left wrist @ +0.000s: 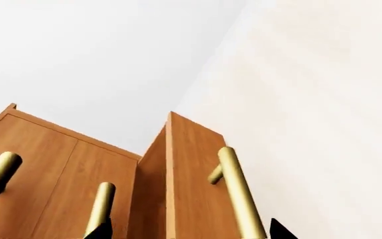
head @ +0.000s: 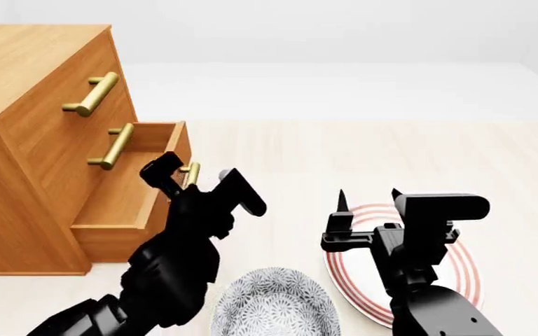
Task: Open the bottom drawer of the cabinet.
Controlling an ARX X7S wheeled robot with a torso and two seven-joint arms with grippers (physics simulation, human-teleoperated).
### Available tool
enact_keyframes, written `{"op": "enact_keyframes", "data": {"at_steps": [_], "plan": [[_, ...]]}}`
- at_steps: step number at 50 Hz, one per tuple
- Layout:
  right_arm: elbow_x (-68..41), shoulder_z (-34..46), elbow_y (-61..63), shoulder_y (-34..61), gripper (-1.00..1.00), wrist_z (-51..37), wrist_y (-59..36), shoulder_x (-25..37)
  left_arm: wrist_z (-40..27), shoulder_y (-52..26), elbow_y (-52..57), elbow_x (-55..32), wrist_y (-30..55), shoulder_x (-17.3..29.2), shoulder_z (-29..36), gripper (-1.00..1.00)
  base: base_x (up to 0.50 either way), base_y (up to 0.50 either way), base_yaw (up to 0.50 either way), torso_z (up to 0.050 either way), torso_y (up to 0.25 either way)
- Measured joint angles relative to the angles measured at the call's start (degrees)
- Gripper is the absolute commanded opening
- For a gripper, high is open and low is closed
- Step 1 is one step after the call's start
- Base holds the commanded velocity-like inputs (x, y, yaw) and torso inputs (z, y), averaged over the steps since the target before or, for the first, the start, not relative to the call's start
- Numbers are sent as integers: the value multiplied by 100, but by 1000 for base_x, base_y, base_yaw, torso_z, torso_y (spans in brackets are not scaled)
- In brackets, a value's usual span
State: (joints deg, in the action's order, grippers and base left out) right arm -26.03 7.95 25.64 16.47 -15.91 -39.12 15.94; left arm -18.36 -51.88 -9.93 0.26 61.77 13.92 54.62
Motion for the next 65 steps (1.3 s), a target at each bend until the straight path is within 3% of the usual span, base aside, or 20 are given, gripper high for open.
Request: {"op": "enact_keyframes", "data": {"at_steps": [15,29,46,65], "plan": [[-39,7,-15,10,100,-22,18,19,303,-457,1190,-697,869,-4,-1644,100,0,0,0,0,0],[-46,39,-80,23,100,-29,65,33,525,-687,1136,-1302,1567,-340,-3044,100,0,0,0,0,0],[-73,70,-105,30,100,-58,85,50,624,-766,427,-1608,1851,-548,-3812,100,0,0,0,0,0],[-113,104,-122,55,100,-105,85,71,590,-725,-364,-1619,1500,-560,-4086,100,0,0,0,0,0]]}}
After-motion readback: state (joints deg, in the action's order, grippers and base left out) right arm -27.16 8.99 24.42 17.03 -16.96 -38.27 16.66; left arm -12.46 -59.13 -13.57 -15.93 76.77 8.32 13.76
